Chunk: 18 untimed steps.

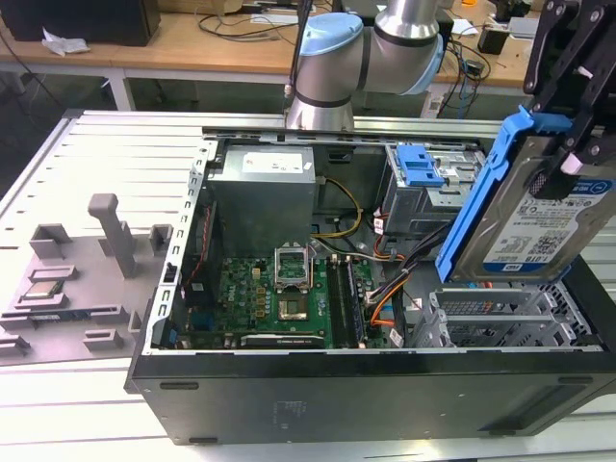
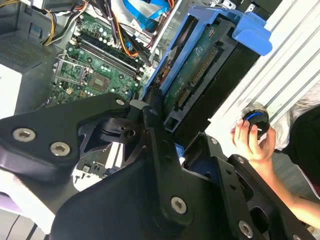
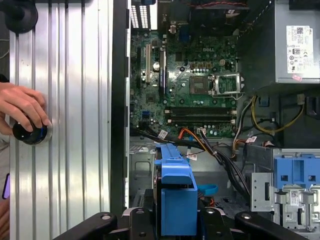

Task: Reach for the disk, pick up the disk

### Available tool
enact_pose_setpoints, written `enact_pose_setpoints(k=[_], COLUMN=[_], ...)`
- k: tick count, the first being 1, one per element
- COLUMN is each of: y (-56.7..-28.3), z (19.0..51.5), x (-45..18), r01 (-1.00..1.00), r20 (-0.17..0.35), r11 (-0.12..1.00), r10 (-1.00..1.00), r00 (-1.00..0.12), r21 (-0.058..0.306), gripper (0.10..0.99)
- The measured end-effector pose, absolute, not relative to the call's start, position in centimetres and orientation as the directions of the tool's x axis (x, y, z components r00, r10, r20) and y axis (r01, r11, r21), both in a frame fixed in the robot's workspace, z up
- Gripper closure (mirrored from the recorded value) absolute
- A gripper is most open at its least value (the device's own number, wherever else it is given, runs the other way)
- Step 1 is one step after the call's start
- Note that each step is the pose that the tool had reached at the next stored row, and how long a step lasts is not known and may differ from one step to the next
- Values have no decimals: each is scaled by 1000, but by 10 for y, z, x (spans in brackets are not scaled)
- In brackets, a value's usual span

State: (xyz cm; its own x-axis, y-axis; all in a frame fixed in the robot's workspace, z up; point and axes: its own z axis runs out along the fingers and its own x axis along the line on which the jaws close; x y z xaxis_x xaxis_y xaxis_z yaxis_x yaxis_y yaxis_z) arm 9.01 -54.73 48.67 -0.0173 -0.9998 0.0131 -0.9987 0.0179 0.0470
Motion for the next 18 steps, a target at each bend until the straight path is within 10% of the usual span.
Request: enact_pose_setpoints(k=[18], y=[-547], z=[453], x=[105], r01=[-999], r20=[14], r11=[19], r10=[-1000], r00=[-18], r21=[49], gripper=[718])
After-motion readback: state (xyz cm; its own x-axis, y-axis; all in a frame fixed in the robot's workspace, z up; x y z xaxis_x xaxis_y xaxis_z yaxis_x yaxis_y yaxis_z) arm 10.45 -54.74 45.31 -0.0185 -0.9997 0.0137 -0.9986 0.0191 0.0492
